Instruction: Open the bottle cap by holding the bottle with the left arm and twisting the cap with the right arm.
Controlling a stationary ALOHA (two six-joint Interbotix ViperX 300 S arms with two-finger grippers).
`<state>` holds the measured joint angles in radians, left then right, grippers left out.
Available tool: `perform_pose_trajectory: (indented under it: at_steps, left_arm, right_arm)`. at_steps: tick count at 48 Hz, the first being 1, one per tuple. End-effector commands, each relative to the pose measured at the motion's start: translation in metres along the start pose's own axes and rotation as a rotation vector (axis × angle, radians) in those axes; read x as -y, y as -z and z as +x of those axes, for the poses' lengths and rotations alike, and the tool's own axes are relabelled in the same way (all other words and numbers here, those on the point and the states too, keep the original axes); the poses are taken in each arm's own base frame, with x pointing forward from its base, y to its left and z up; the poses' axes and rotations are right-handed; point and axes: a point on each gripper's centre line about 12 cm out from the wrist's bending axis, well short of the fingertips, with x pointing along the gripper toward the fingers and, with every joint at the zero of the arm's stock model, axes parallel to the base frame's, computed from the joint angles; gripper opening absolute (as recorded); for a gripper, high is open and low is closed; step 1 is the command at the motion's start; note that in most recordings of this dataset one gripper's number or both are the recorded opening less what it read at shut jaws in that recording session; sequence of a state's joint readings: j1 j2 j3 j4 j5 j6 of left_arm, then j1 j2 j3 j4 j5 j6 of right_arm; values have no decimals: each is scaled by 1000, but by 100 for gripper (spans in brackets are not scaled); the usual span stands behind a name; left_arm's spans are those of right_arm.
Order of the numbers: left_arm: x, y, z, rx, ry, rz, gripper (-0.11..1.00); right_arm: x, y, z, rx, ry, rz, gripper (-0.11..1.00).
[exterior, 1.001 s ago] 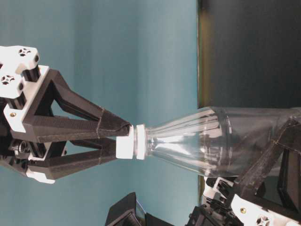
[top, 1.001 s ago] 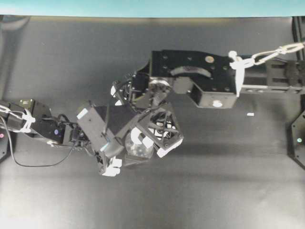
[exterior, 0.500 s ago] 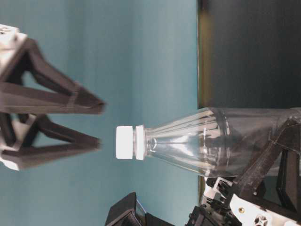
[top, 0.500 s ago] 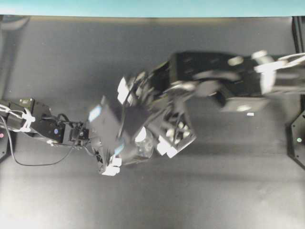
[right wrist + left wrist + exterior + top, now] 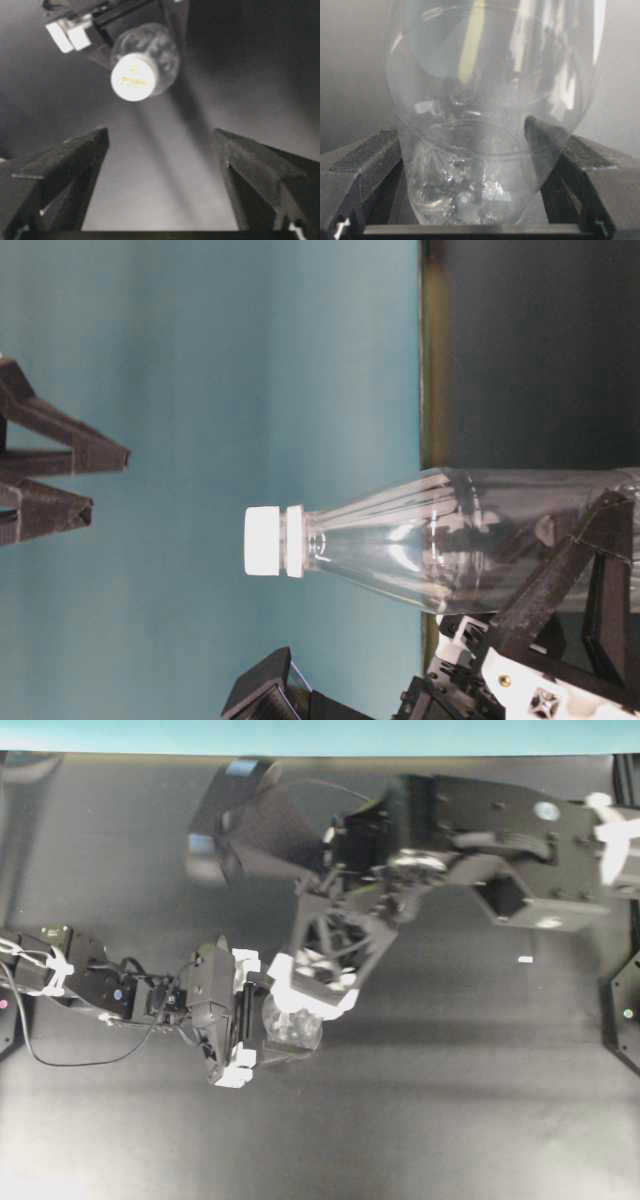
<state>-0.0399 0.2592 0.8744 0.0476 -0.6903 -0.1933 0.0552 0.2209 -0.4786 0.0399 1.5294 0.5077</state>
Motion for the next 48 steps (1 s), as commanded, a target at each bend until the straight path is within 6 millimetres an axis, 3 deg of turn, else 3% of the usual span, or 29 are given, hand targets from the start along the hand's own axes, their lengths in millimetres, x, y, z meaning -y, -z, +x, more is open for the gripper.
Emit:
perform_pose_trajectory:
  at_steps: [1,10,26,48]
  left_arm:
    - [-3,9,0,-37,-10,-12,82]
    - [-3,10,0,-37,-10,-12,82]
    - [-4,10,-1,-40,-13,-8,82]
    - [-4,10,-1,-40,-13,-5,82]
  right_arm:
    - [-9,-4,-8,12,-32,96,80]
    - [-13,-11,19,-32,-12,230,80]
    - [-20,-13,66,-126,-2,250,80]
    - [-14,-11,85,-130,6,255,77]
